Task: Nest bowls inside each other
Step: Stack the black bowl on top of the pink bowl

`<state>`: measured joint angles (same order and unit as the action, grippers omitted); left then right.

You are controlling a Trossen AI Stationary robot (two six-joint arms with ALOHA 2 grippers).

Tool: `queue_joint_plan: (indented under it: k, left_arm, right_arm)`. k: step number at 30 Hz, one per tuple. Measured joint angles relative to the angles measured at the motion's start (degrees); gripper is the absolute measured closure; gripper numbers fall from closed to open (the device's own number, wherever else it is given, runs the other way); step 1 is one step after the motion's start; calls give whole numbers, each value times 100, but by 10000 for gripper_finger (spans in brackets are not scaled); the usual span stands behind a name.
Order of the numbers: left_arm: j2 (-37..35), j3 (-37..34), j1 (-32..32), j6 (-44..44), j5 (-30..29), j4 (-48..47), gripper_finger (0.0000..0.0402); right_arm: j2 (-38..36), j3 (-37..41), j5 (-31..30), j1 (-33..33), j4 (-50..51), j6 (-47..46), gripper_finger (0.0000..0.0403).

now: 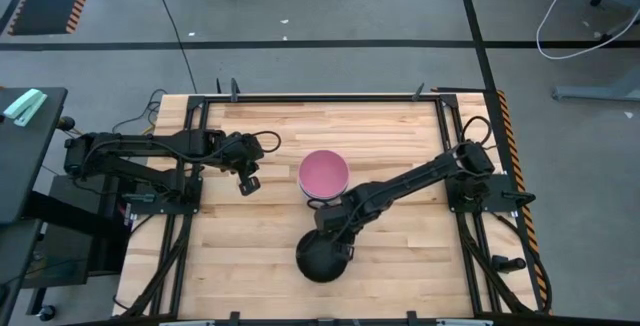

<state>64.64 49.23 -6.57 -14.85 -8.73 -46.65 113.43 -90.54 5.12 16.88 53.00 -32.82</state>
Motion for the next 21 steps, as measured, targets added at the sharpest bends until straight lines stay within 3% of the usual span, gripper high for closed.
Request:
queue_joint_plan:
  k: [21]
  left_arm:
    - [0,0,0,0,0,0,374]
  right_arm:
    - [-1,0,-14,52,33,-63,306]
